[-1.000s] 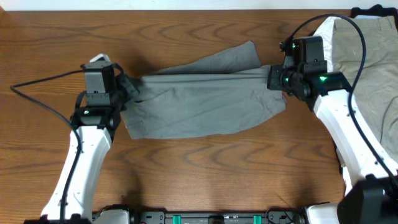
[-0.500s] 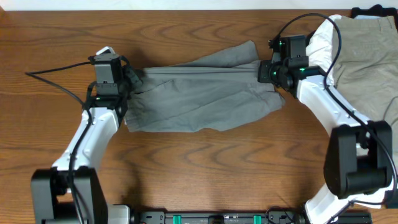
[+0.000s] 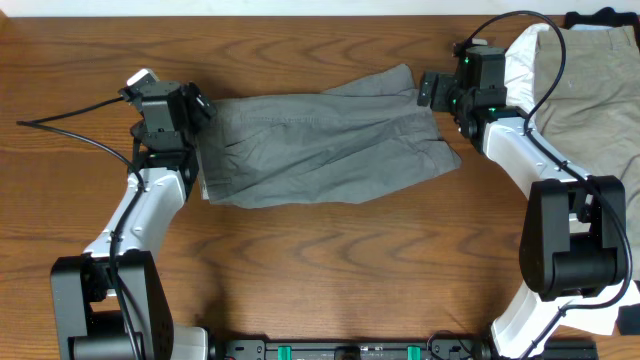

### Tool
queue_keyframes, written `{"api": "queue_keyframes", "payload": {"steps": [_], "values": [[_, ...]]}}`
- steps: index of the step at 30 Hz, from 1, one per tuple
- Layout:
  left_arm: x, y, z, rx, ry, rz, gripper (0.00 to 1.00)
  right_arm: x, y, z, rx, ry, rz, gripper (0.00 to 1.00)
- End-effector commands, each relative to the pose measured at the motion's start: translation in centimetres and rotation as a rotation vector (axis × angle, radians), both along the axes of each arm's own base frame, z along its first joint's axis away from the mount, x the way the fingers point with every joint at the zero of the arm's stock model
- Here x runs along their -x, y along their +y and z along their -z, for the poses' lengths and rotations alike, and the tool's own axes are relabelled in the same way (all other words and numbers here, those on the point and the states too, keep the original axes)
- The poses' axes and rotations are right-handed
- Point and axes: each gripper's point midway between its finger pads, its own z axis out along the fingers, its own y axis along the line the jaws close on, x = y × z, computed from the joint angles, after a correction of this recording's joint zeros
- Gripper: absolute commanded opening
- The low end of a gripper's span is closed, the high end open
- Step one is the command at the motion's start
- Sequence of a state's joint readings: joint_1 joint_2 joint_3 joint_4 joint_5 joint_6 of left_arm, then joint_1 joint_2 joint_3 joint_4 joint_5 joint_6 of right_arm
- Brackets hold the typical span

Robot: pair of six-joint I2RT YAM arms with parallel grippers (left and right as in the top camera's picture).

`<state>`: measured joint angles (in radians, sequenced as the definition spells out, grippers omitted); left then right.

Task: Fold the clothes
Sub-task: 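Lay the folded hems down at the far edge with both grippers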

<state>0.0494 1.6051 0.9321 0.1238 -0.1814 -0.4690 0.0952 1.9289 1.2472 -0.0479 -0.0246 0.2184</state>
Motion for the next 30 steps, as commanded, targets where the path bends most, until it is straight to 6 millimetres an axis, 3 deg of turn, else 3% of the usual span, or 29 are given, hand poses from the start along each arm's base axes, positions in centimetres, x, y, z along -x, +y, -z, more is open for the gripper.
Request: {"api": "queue_keyframes", "payload": {"steps": [1, 5, 10, 12, 15, 17, 27, 30], "values": [[-0.1, -0.9, -1.1, -0.013, 0.003, 0.069, 0.98, 0.4, 1.2, -2.8, -0.023, -0.028, -0.048, 0.99], [1.1, -2.8, 0.0, 0.022, 0.079, 0.184, 0.98, 2.5, 3.2, -3.1, -0.062, 0.037, -0.127, 0.99], [2.7, -3.5, 1.7, 0.038, 0.179, 0.231, 0.98, 4.4, 4.3, -1.6, -0.059, 0.135, -0.146, 0.99], [3.1, -3.5, 2.1, 0.016, 0.208, 0.252, 0.98, 4.7, 4.5, -1.0, -0.103, 0.166, -0.089, 0.99], [3.6, -3.3, 2.5, -0.005, 0.237, 0.259, 0.98, 6.0, 3.3, 1.0, -0.212, 0.271, 0.224, 0.99], [3.8, -2.9, 2.6, -0.021, 0.248, 0.241, 0.98, 6.4, 3.4, 1.8, -0.226, 0.294, 0.296, 0.99], [4.2, -2.6, 2.9, -0.029, 0.271, 0.229, 0.98, 3.4, 8.0, 3.3, -0.267, 0.177, 0.259, 0.98], [4.5, -2.6, 3.2, -0.027, 0.289, 0.23, 0.98, 2.9, 8.7, 4.7, -0.279, 0.172, 0.256, 0.89]]}}
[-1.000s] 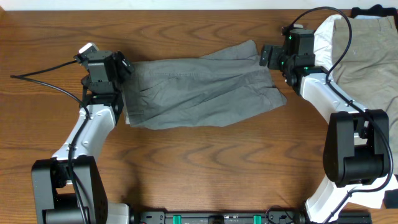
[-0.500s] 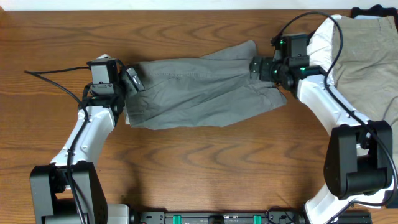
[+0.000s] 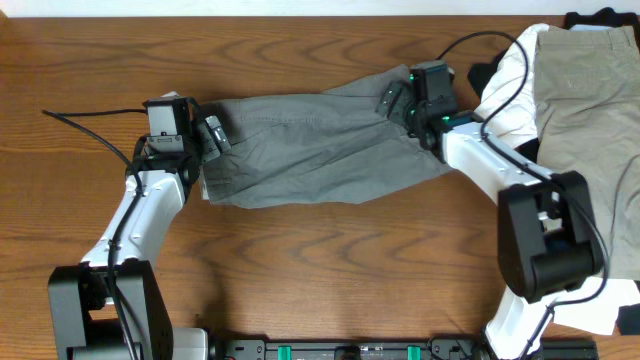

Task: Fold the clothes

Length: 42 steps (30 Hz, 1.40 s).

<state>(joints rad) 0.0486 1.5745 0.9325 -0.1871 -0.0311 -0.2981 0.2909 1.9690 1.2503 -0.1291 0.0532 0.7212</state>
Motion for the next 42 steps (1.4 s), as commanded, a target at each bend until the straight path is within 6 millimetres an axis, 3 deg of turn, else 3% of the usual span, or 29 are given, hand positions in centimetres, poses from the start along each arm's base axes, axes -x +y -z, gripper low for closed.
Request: {"api": "queue_keyframes", "payload": {"steps": [1, 3, 5, 11, 18, 20, 22, 25, 26, 29, 32, 34, 38, 42], "values": [[-0.2, 0.2, -1.2, -0.022, -0.016, 0.007, 0.98, -0.4, 0.4, 1.8, -0.006, 0.014, 0.04, 0.79], [-0.1, 0.2, -1.1, -0.022, -0.009, 0.007, 0.98, -0.6, 0.4, 2.3, -0.005, 0.013, 0.042, 0.49], [0.0, 0.2, -1.0, -0.022, -0.005, 0.007, 0.98, -1.0, 0.4, 2.2, 0.001, -0.006, 0.039, 0.3], [0.1, 0.2, -1.0, -0.022, -0.002, 0.007, 0.98, -3.3, 1.7, -0.9, 0.011, -0.166, -0.062, 0.04], [0.1, 0.2, -0.9, -0.022, 0.001, 0.007, 0.98, -5.5, 1.9, -3.9, -0.007, -0.311, -0.038, 0.01], [0.1, 0.2, -0.9, -0.022, 0.001, 0.007, 0.98, -6.0, 1.3, -3.5, 0.022, -0.33, 0.0, 0.04], [0.1, 0.2, -0.9, -0.024, 0.002, 0.005, 0.98, -6.5, 0.9, -2.5, 0.045, -0.347, 0.032, 0.14], [0.2, 0.4, -0.9, -0.034, 0.003, -0.003, 0.98, -7.7, 1.1, -1.0, 0.032, -0.397, 0.042, 0.89], [0.2, 0.4, -0.9, -0.035, 0.003, -0.003, 0.98, -7.9, 1.3, -0.6, 0.025, -0.407, 0.039, 0.99], [0.2, 0.5, -0.9, -0.037, 0.003, -0.005, 0.98, -8.1, 1.7, 0.1, 0.004, -0.405, 0.014, 0.99], [0.2, 0.5, -0.9, -0.037, 0.003, -0.005, 0.98, -8.1, 2.5, -1.2, -0.012, -0.414, -0.057, 0.99], [0.2, 0.5, -0.9, -0.036, 0.006, -0.005, 0.98, -7.9, 2.5, -2.8, -0.013, -0.413, -0.073, 0.99], [0.4, 0.5, -0.7, -0.036, 0.015, -0.004, 0.98, -6.9, 1.7, -7.8, 0.039, -0.432, -0.118, 0.99], [0.9, 0.4, -0.4, -0.035, 0.04, -0.001, 0.98, -4.4, -0.5, -12.3, 0.125, -0.404, -0.167, 0.99]]}}
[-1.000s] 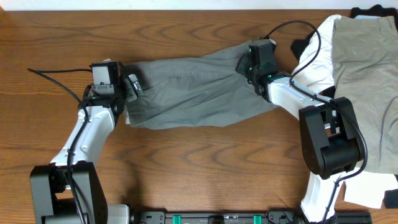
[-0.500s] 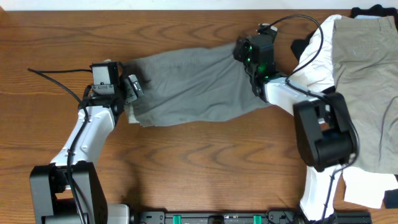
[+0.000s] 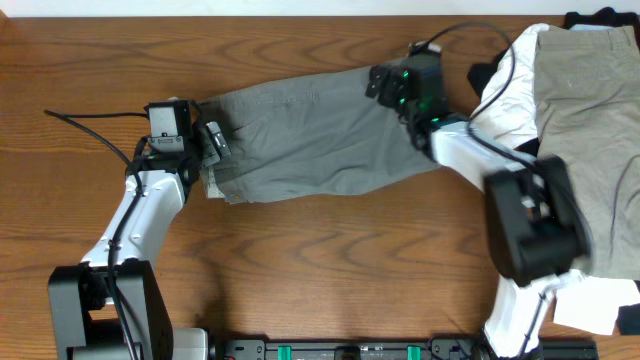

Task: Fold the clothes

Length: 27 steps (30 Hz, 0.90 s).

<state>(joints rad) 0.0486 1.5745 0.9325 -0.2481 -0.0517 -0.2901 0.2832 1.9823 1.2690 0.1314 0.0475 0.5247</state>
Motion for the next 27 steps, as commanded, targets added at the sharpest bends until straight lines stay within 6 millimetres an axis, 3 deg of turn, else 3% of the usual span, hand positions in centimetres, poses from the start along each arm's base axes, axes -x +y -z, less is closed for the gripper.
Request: {"api": "queue_keyframes", "payload": {"steps": [1, 5, 12, 14, 16, 18, 21, 24, 27], "values": [[-0.2, -0.1, -1.1, -0.017, -0.011, 0.025, 0.98, 0.8, -2.1, -7.9, 0.081, -0.108, -0.045, 0.99], [0.7, -1.7, -0.2, 0.03, 0.041, 0.134, 0.98, 4.0, -4.2, -8.7, 0.152, -0.013, -0.112, 0.99], [1.1, -5.3, -0.2, 0.203, 0.043, 0.252, 1.0, 8.7, -5.5, -6.1, 0.064, 0.203, -0.269, 0.99], [1.3, -6.3, -0.4, 0.251, 0.04, 0.282, 0.94, 9.4, -5.6, -5.4, 0.046, 0.239, -0.291, 0.94], [1.4, -6.7, -0.4, 0.273, 0.044, 0.293, 0.83, 9.8, -5.4, -4.6, 0.069, 0.255, -0.336, 0.92], [1.6, -6.7, -0.3, 0.276, 0.053, 0.288, 0.65, 9.9, -5.1, -4.0, 0.094, 0.259, -0.381, 0.91], [1.9, -6.7, -0.1, 0.279, 0.067, 0.286, 0.25, 9.9, -4.8, -2.7, 0.116, 0.274, -0.415, 0.86], [1.8, -6.7, 0.2, 0.279, 0.071, 0.286, 0.09, 9.8, -4.8, -1.2, 0.115, 0.307, -0.42, 0.83], [1.6, -6.6, 0.3, 0.276, 0.069, 0.285, 0.06, 9.9, -4.9, 0.3, 0.11, 0.345, -0.421, 0.77]]}}
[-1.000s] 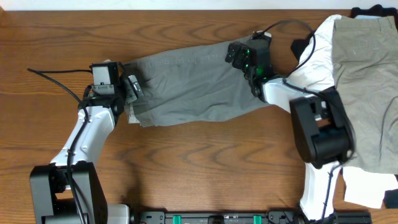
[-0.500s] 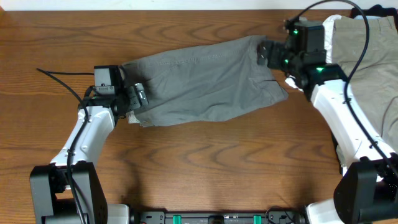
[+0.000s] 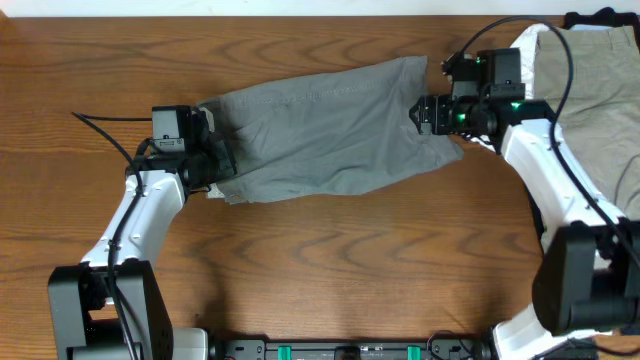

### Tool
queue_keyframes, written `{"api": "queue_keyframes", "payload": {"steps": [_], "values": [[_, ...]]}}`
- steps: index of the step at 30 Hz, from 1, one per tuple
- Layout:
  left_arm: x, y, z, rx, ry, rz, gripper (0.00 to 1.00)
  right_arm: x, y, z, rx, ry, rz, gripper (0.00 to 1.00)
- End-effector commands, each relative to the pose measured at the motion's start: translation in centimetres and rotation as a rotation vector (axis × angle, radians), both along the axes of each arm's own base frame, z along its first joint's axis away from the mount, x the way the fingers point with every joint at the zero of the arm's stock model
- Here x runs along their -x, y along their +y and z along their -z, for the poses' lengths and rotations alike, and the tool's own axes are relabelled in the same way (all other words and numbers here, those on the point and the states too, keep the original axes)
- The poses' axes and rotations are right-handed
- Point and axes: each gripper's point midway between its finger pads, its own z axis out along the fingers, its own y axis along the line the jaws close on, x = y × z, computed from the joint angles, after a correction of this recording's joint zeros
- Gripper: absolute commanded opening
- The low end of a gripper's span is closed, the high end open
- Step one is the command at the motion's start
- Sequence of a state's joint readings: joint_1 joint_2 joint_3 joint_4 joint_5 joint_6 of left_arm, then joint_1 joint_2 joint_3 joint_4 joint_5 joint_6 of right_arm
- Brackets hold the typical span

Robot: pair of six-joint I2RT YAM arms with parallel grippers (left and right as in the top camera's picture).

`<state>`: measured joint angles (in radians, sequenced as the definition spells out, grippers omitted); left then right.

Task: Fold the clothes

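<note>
A grey garment lies spread across the middle of the wooden table, slanting up toward the right. My left gripper is on its left edge, fingers close together on the fabric. At the garment's right edge is my right gripper, touching the cloth below the upper right corner. The overhead view does not show how its fingers stand.
A pile with a beige garment over white cloth lies at the far right, under the right arm. A black item sits in the top right corner. The left arm's cable trails off to the left.
My right gripper was over the garment's upper right part and is now at its right edge. The upper right corner now lies flat and wider. My left gripper sits slightly lower, on the left edge.
First both grippers stood just off the ends of the rumpled grey garment. Then each was over its own end of the cloth. Later the right gripper was on the upper right part and the garment had shifted. Now the cloth lies smoother, with a gripper at each end.
</note>
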<state>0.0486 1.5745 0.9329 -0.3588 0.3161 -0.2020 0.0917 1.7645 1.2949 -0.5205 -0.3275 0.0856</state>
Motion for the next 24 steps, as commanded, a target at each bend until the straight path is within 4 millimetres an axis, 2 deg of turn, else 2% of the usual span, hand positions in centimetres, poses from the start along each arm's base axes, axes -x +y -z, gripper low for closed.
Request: {"api": "queue_keyframes", "payload": {"steps": [1, 7, 11, 15, 19, 24], "values": [[-0.6, -0.2, -0.5, 0.004, -0.021, 0.017, 0.06, 0.3, 0.3, 1.8, 0.001, 0.038, -0.036, 0.76], [-1.0, -0.1, 1.2, -0.003, 0.002, 0.02, 0.06, 0.3, 0.3, 3.1, 0.003, 0.067, -0.035, 0.74], [-1.4, -0.1, 3.6, -0.001, 0.042, 0.02, 0.06, 0.1, 0.0, 3.1, 0.003, 0.06, -0.029, 0.73], [-1.0, -0.1, 6.1, 0.002, 0.099, 0.02, 0.06, -0.4, -1.6, 3.3, 0.01, 0.058, 0.008, 0.78], [-0.5, -0.1, 7.3, 0.004, 0.138, 0.02, 0.06, -0.6, -3.2, 4.8, 0.055, 0.08, 0.043, 0.8], [-0.2, -0.1, 7.7, 0.005, 0.157, 0.02, 0.06, -0.2, -3.3, 7.8, 0.067, 0.148, 0.037, 0.8]]}}
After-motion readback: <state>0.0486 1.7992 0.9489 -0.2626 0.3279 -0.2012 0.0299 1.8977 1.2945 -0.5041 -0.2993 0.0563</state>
